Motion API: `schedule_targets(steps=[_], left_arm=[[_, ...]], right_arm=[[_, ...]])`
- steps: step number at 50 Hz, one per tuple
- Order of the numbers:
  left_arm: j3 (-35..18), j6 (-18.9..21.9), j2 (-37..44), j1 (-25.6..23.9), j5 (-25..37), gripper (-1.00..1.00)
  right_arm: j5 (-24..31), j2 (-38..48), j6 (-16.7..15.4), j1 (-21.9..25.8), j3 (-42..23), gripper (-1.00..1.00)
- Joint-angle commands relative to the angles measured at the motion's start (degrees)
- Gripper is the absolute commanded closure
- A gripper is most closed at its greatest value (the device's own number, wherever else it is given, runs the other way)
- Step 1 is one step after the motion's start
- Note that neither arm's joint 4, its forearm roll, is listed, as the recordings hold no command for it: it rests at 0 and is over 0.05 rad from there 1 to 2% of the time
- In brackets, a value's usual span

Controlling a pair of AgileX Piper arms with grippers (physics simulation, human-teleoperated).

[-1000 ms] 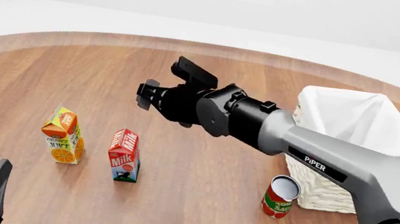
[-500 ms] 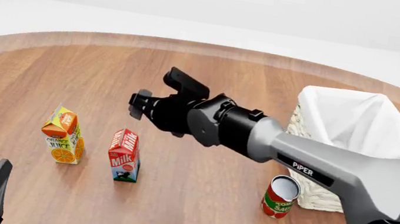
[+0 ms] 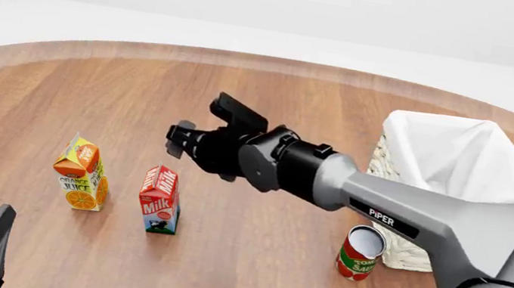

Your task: Pick the milk and place it in the basket.

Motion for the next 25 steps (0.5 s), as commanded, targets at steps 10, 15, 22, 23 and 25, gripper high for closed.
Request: schedule_targets(steps=[10,15,22,23,25], left_arm=[[0.0,0.0,0.0,0.0,0.0,-1.0],[0.0,0.0,0.0,0.0,0.0,-1.0],[0.0,0.0,0.0,0.0,0.0,-1.0],[0.0,0.0,0.0,0.0,0.0,-1.0],[0.0,0.0,0.0,0.0,0.0,-1.0]], right_arm=[[-1.2,0.4,1.1,-0.2,1.5,-1.0],[-1.7,1.0,1.5,0.2,1.7,-1.0],[-2.3,1.8,2.2,0.7,1.9,-1.0],[-2.3,1.9,2.3,0.7,1.8,-1.0],[-2.4,2.1,2.4,0.8,1.7,-1.0]])
